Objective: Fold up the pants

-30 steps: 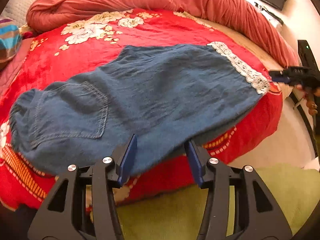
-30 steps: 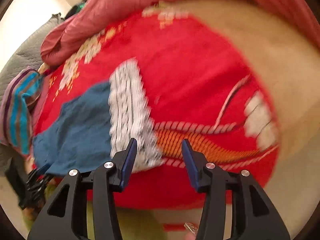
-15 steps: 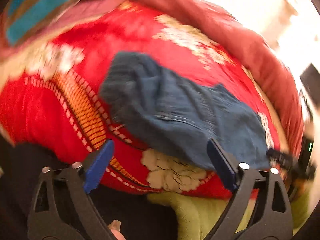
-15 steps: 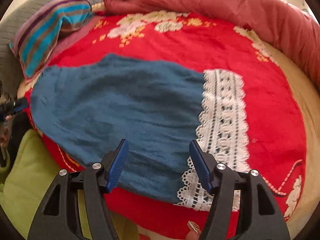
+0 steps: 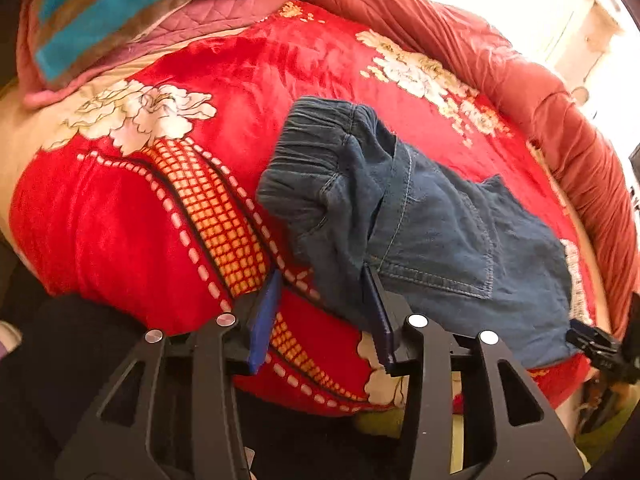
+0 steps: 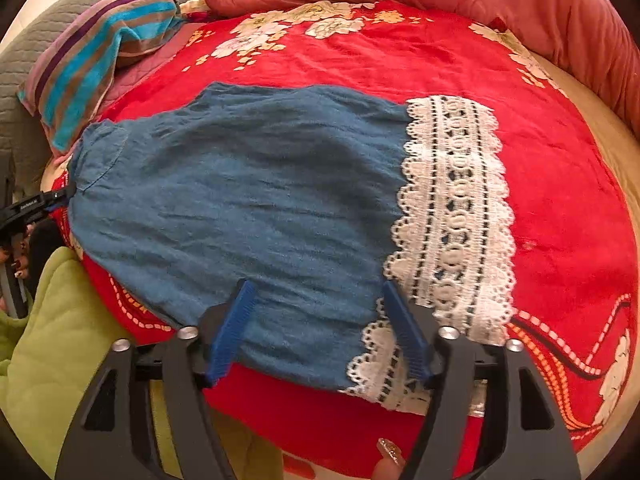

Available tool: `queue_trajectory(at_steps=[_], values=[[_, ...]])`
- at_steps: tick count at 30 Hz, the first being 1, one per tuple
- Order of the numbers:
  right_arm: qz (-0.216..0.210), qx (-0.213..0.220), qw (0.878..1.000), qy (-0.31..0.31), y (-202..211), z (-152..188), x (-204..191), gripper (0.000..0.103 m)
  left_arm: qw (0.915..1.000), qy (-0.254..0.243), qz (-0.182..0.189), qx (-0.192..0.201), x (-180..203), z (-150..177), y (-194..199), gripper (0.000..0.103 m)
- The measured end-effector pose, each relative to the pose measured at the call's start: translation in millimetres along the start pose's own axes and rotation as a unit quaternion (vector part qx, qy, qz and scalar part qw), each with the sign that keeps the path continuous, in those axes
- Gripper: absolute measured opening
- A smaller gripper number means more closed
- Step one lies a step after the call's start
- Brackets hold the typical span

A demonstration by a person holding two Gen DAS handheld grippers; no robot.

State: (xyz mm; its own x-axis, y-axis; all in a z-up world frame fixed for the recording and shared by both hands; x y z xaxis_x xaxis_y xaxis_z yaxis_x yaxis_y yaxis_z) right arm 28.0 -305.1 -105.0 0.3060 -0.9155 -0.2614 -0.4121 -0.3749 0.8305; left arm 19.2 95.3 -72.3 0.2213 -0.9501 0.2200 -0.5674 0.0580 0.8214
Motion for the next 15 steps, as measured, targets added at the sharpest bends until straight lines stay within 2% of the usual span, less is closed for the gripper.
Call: queue_trajectory(at_steps=[3, 5, 7, 8, 11, 15], values=[[-0.008, 0.002, 1.0, -0.001, 5, -3, 0, 0.071, 0.9986, -0.003, -0.029, 0.044, -6, -11, 29, 0.038], [-0.023, 0.029, 0.999, -0.011, 19, -12, 4, 0.071, 0.9958, -0.018, -0.042, 0.079, 0, -23, 54, 0.041], [-0.014, 0.063, 0.998, -0.014, 36, -26, 13, 0.071, 0.9938, -0.034, -0.041, 0.098, 10, -32, 66, 0.051], [-0.011, 0.074, 0.997, -0.018, 41, -31, 18, 0.071, 0.9928, -0.044, -0.04, 0.104, 17, -35, 70, 0.052], [-0.012, 0.101, 0.993, -0.062, 55, -55, 51, 0.071, 0.9917, -0.074, -0.016, 0.104, 47, -49, 70, 0.052], [0.003, 0.099, 0.991, -0.09, 47, -81, 95, 0.07, 0.9901, -0.114, 0.031, 0.075, 100, -61, 44, 0.052]])
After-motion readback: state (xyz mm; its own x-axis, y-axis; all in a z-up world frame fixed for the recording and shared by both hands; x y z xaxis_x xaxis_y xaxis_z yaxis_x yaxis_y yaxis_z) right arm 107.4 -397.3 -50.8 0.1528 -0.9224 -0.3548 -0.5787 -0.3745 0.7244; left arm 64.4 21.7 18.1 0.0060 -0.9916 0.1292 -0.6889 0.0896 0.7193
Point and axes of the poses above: each gripper's, at about its wrist camera, not at the fingertips, and y roughly against the way its jaws point, x to its right, z to its underside, the point moved 5 cm from there along -y, roughly the way its jaws point, and after that the axes turned 6 degrees about -z, right-handed, at the moved point
